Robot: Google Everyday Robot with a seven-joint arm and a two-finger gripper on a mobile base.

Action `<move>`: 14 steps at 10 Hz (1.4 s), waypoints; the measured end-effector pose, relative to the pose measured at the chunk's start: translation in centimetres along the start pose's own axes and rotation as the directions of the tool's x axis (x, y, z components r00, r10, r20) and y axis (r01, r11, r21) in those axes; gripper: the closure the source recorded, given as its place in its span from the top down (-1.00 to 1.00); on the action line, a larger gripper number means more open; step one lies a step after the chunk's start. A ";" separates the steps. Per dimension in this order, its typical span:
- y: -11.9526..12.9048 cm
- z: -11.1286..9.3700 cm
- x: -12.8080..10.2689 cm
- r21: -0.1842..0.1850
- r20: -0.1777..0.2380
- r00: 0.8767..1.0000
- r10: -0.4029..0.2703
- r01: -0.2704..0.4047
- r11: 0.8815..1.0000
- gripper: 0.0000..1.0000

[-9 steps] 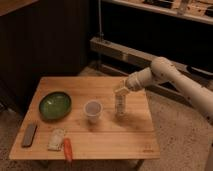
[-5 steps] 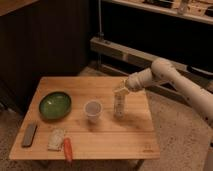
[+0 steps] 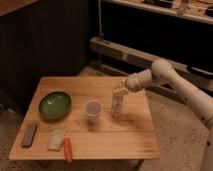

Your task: Stand the bottle upright

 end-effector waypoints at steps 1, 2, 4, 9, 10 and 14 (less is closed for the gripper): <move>0.0 -0.5 0.3 0.025 -0.021 1.000 0.021 -0.020 0.999 -0.46; 0.0 -0.8 0.7 0.032 -0.020 0.999 0.028 -0.028 0.999 -0.46; -0.1 -0.5 0.5 0.023 -0.004 1.000 0.018 -0.018 1.000 -0.46; 0.0 -1.1 0.9 0.026 -0.016 0.999 0.027 -0.027 0.999 -0.46; 0.0 -1.3 1.1 0.029 -0.016 0.999 0.031 -0.030 0.999 -0.46; 0.0 -1.1 1.0 0.023 -0.016 1.000 0.024 -0.023 0.999 -0.46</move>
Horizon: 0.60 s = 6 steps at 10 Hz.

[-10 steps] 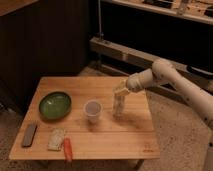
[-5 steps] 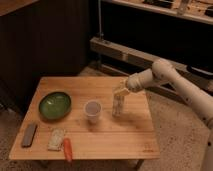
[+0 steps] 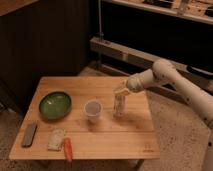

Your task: Stand the bottle upright

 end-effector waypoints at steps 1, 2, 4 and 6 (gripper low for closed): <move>0.1 -0.2 0.2 0.002 -0.001 1.000 0.004 -0.004 1.000 -0.46; 0.0 -0.3 0.3 0.003 -0.002 1.000 0.005 -0.005 1.000 -0.46; 0.1 -0.3 0.4 0.001 -0.004 1.000 0.005 -0.005 1.000 -0.46; 0.0 -0.4 0.3 0.002 -0.004 1.000 0.005 -0.005 1.000 -0.46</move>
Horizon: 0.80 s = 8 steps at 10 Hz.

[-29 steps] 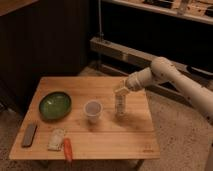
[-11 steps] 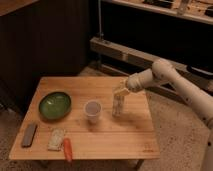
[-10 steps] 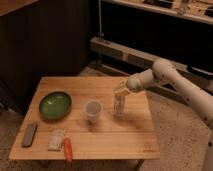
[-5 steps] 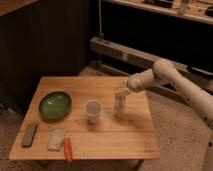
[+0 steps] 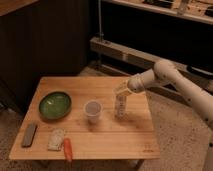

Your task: Stand the bottle upright

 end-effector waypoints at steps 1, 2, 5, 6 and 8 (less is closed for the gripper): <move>0.0 -0.2 0.1 0.003 0.000 1.000 0.002 -0.002 1.000 -0.46; 0.0 -0.3 0.2 0.004 -0.001 1.000 0.004 -0.004 1.000 -0.46; 0.0 -0.4 0.4 0.002 -0.002 1.000 0.005 -0.005 1.000 -0.04; 0.0 -0.4 0.5 0.002 -0.001 1.000 0.006 -0.006 1.000 0.17; 0.0 -0.6 0.6 0.004 0.000 1.000 0.008 -0.008 1.000 0.21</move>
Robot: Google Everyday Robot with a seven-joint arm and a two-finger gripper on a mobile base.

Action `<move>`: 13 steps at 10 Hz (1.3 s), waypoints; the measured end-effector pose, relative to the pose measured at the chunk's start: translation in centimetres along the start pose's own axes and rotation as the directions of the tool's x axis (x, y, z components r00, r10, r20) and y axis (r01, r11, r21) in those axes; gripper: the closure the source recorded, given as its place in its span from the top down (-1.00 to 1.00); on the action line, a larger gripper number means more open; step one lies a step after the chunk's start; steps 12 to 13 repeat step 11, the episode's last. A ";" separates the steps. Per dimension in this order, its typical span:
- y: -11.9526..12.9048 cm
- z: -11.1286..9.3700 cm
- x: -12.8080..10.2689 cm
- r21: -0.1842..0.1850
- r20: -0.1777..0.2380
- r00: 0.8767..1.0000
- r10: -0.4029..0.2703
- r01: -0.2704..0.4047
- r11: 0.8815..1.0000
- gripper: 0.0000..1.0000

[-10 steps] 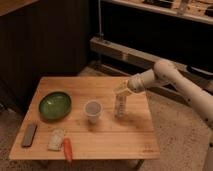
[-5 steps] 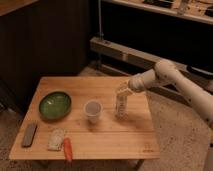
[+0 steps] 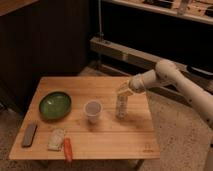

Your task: Stand the bottle upright

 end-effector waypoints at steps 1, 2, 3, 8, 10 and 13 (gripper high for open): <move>0.0 -0.1 0.1 0.001 0.000 1.000 0.001 -0.001 1.000 0.03; 0.0 -0.1 0.1 0.001 0.001 1.000 0.002 -0.002 1.000 -0.09; 0.0 -0.2 0.2 0.001 0.001 1.000 0.003 -0.003 1.000 -0.12; 0.0 -0.4 0.4 0.003 0.002 1.000 0.002 -0.002 1.000 0.49; 0.0 -0.6 0.6 0.003 0.002 1.000 0.002 -0.002 1.000 0.82; 0.0 -0.6 0.6 0.003 0.001 1.000 0.002 -0.002 1.000 0.94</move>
